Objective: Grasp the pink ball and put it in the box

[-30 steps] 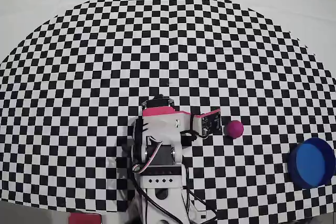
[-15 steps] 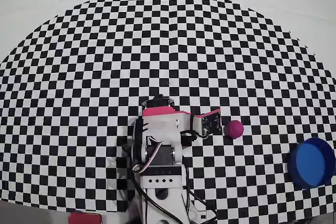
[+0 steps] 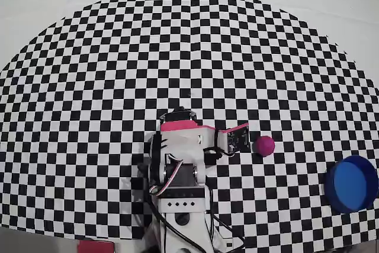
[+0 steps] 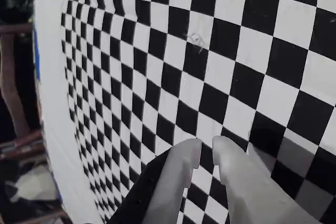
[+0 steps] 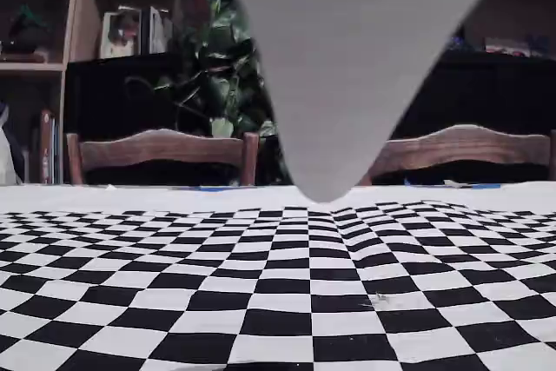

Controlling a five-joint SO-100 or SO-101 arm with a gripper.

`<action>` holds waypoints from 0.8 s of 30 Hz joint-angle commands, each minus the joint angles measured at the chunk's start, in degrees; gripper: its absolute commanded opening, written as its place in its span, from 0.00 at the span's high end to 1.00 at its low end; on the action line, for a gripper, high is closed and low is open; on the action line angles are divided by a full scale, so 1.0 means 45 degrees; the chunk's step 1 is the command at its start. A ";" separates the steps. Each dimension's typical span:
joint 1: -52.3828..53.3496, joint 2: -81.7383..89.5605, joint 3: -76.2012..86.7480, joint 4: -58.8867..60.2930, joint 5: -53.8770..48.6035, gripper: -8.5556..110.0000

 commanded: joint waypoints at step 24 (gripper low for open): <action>0.0332 -0.0566 0.0098 -0.5938 -1.5664 0.73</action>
